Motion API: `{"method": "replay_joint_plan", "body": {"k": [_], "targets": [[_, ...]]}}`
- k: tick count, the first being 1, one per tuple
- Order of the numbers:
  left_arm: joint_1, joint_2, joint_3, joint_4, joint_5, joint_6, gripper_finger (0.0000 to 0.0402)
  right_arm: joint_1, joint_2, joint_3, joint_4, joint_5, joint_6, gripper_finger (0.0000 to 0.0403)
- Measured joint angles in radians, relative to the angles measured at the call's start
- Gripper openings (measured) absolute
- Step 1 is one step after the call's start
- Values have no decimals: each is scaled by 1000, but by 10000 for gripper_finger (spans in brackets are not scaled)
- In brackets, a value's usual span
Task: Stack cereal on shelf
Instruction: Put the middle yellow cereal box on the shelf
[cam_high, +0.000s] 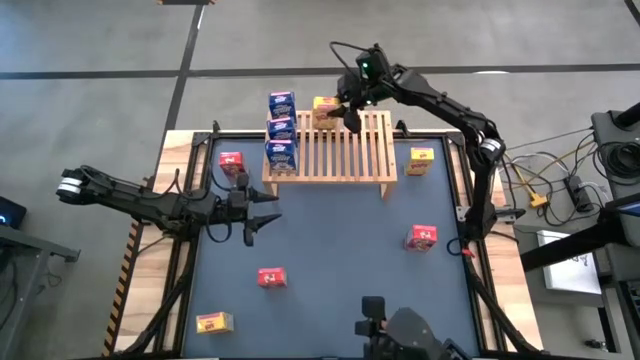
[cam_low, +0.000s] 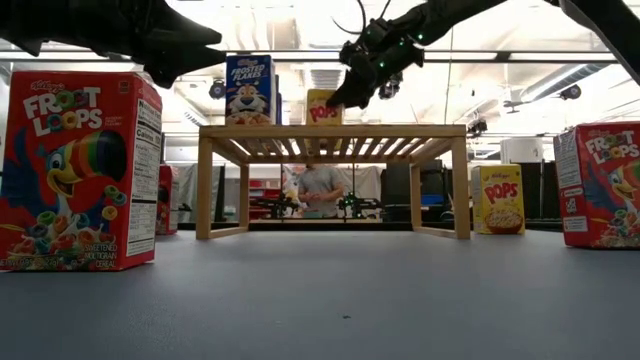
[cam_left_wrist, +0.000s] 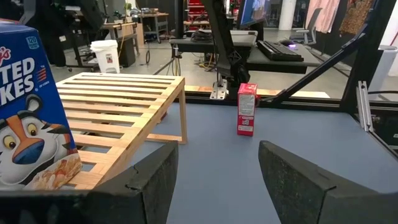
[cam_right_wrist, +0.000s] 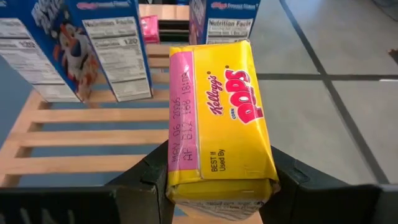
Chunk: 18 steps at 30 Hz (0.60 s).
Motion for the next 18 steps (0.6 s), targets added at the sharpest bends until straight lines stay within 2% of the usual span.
{"method": "replay_joint_plan", "body": {"k": [11, 18], "targets": [[0, 0, 0, -13, 0, 0, 207, -3, 26, -1, 1, -7, -6, 157], [0, 0, -1, -19, 0, 1, 207, -3, 26, -4, -9, 6, -4, 193]]}}
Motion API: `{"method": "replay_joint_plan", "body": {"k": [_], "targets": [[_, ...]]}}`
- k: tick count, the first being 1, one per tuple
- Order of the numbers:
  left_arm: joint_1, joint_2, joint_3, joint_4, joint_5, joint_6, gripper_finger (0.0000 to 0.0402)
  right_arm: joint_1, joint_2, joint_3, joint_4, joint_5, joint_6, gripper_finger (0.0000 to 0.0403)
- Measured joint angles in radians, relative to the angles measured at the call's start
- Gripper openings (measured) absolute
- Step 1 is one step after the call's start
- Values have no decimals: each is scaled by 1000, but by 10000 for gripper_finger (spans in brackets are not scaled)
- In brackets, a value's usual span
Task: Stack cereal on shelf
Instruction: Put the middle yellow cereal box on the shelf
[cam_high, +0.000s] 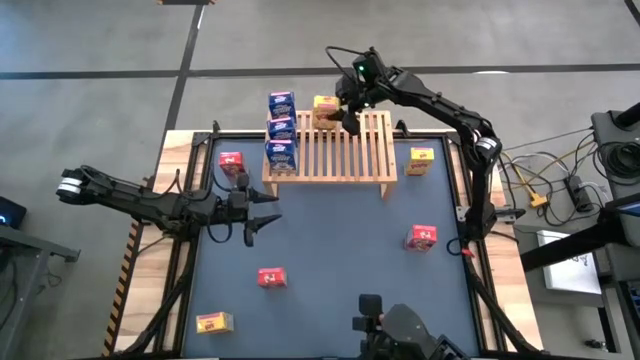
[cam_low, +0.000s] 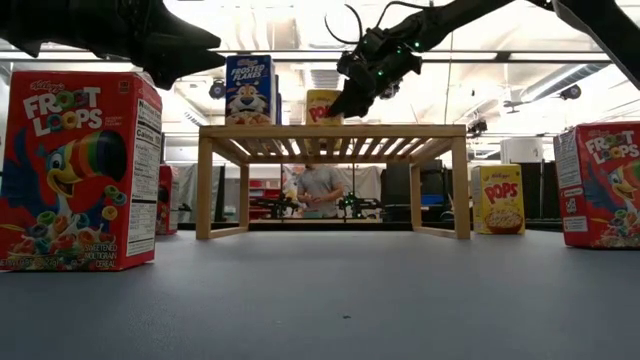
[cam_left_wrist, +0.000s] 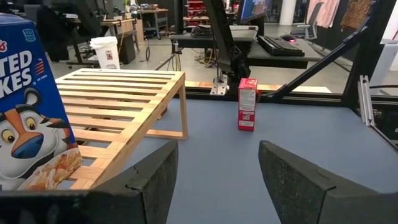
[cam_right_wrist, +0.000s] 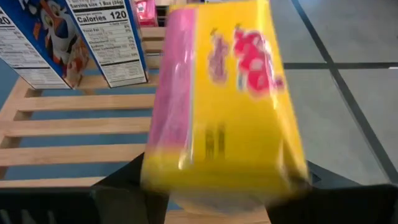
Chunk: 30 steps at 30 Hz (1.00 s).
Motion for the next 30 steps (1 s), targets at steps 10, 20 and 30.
{"method": "replay_joint_plan", "body": {"k": [10, 20, 30], "targets": [[0, 0, 0, -2, 0, 25, 207, 0, 0, 0, 6, 1, 12, 232], [0, 0, -1, -31, 0, 28, 207, 0, -9, 0, 1, 3, 14, 242], [0, 0, -1, -26, 0, 28, 207, 0, -42, 0, -21, 31, 11, 243]]}}
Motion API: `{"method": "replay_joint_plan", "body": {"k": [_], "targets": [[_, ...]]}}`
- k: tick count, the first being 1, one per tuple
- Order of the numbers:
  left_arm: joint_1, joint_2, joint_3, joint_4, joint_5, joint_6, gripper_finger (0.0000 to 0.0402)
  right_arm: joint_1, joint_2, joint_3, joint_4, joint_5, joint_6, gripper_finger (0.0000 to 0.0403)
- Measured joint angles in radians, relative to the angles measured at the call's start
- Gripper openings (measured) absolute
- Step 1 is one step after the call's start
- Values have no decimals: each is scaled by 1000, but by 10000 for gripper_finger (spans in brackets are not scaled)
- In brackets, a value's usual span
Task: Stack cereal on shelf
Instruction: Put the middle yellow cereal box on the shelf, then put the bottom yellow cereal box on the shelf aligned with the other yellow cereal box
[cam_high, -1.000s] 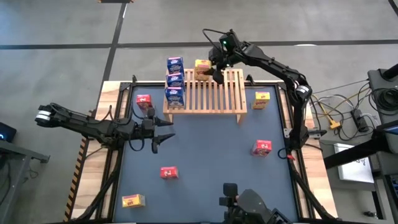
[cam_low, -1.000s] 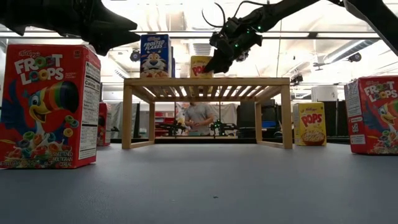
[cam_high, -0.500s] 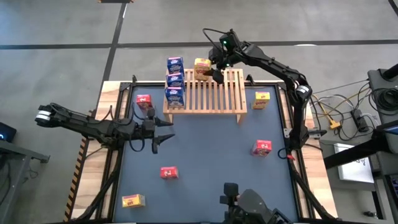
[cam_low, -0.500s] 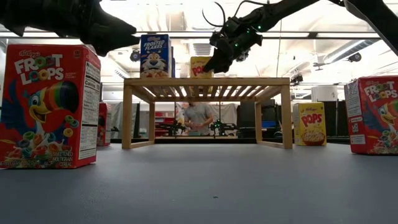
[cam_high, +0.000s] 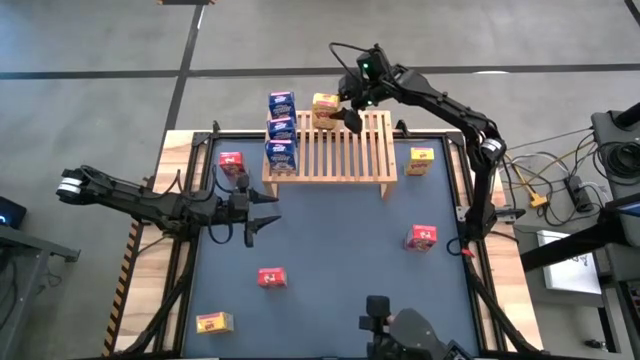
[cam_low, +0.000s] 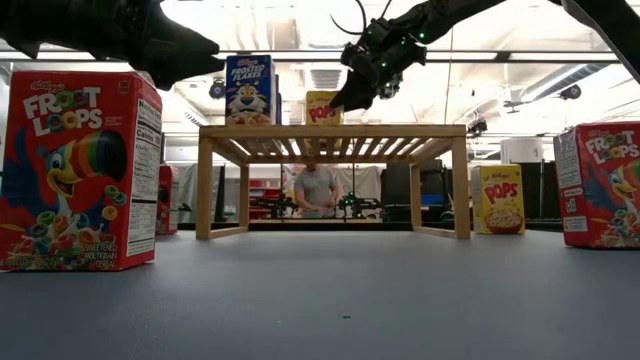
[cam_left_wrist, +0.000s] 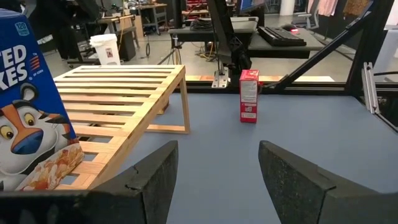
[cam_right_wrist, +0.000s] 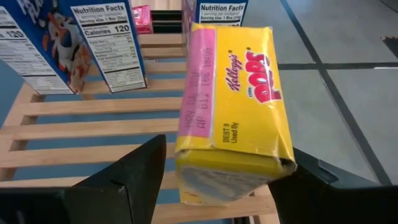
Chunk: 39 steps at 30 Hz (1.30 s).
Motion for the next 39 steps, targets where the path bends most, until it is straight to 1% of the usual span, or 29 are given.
{"method": "replay_joint_plan", "body": {"k": [7, 13, 22, 30, 39], "targets": [[0, 0, 0, 10, 0, -2, 207, 0, -10, 0, -19, 6, 0, 244], [0, 0, 0, 9, 0, -18, 207, 0, -10, 0, -44, 84, -38, 238], [0, 0, 0, 9, 0, -22, 207, 0, -15, 0, -50, 85, -65, 239], [0, 0, 0, 7, 0, -27, 207, 0, -49, 0, -137, 108, -114, 245], [0, 0, 0, -6, 0, -25, 207, 0, -140, 1, -299, 245, -118, 247]]}}
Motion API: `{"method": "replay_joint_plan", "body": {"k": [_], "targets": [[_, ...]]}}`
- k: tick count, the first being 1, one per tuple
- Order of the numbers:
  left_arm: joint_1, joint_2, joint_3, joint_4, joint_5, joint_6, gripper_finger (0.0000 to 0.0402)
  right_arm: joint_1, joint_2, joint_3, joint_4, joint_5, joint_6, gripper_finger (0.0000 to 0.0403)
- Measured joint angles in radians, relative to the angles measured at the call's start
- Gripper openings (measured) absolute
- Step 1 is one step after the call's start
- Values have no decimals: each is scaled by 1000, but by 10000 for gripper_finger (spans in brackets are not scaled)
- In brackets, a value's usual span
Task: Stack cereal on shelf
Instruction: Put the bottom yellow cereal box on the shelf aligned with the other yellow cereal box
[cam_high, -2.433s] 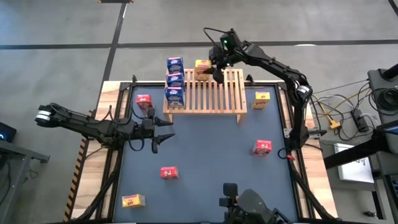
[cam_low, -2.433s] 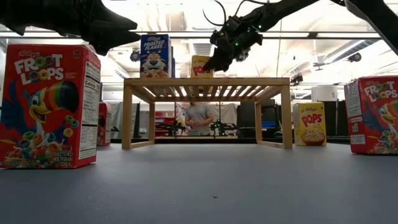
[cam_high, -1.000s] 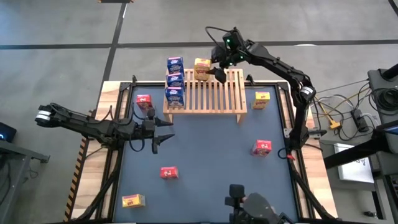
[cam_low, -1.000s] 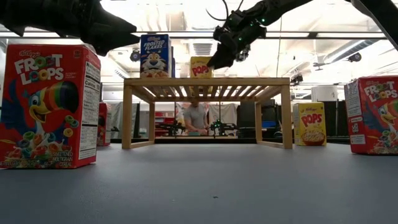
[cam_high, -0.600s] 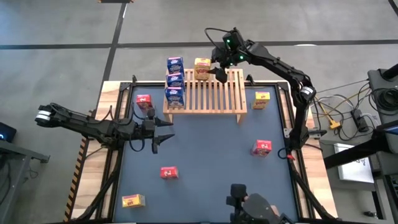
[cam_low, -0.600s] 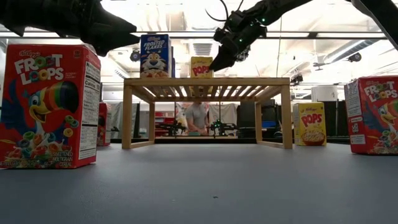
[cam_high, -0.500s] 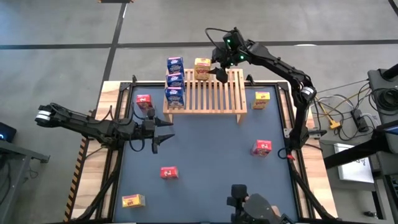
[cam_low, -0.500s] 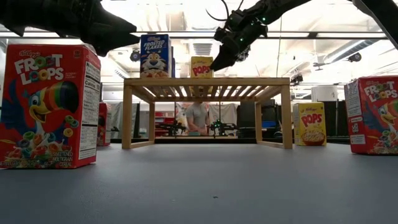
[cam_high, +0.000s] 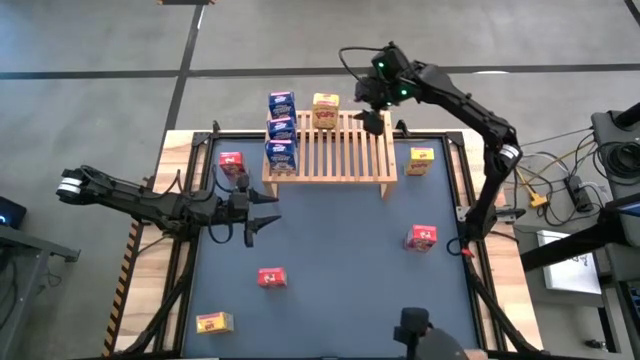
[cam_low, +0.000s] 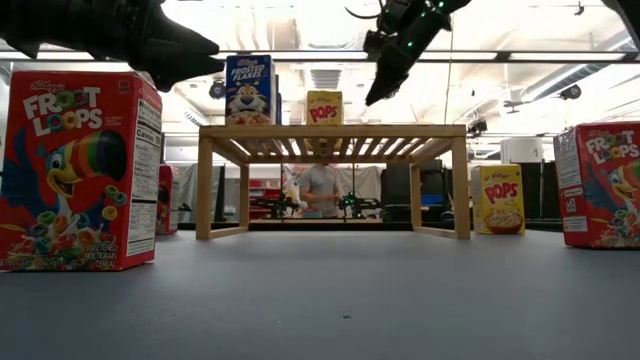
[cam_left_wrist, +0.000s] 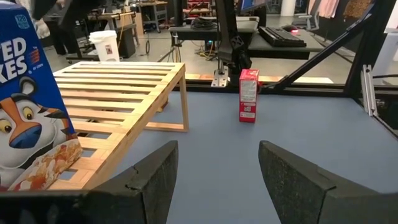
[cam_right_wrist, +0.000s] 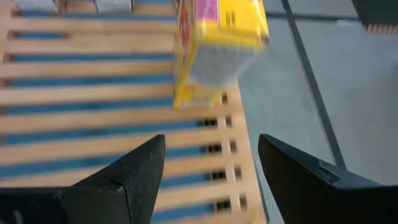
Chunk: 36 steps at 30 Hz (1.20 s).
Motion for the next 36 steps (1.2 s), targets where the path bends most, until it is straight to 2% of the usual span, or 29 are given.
{"method": "replay_joint_plan", "body": {"k": [10, 13, 19, 22, 27, 31, 36], "targets": [[0, -17, 5, -47, 2, 3, 207, 9, -123, -25, -171, 13, 93, 244], [0, -45, 71, -217, 50, -25, 207, 18, -165, -70, -168, 10, 111, 244], [-1, -29, 314, -734, 81, -104, 207, 71, -265, -233, -50, -84, 156, 242], [-2, -1, 418, -874, 94, -193, 207, 101, -319, -334, 37, -84, 163, 242], [-32, 41, 524, -1102, 302, -415, 207, 133, -411, -502, 166, -81, 189, 237], [-109, 59, 576, -1304, 322, -605, 207, 142, -480, -622, 268, -82, 201, 237], [-220, 85, 675, -1442, 366, -858, 207, 140, -546, -739, 401, -81, 211, 237]]}}
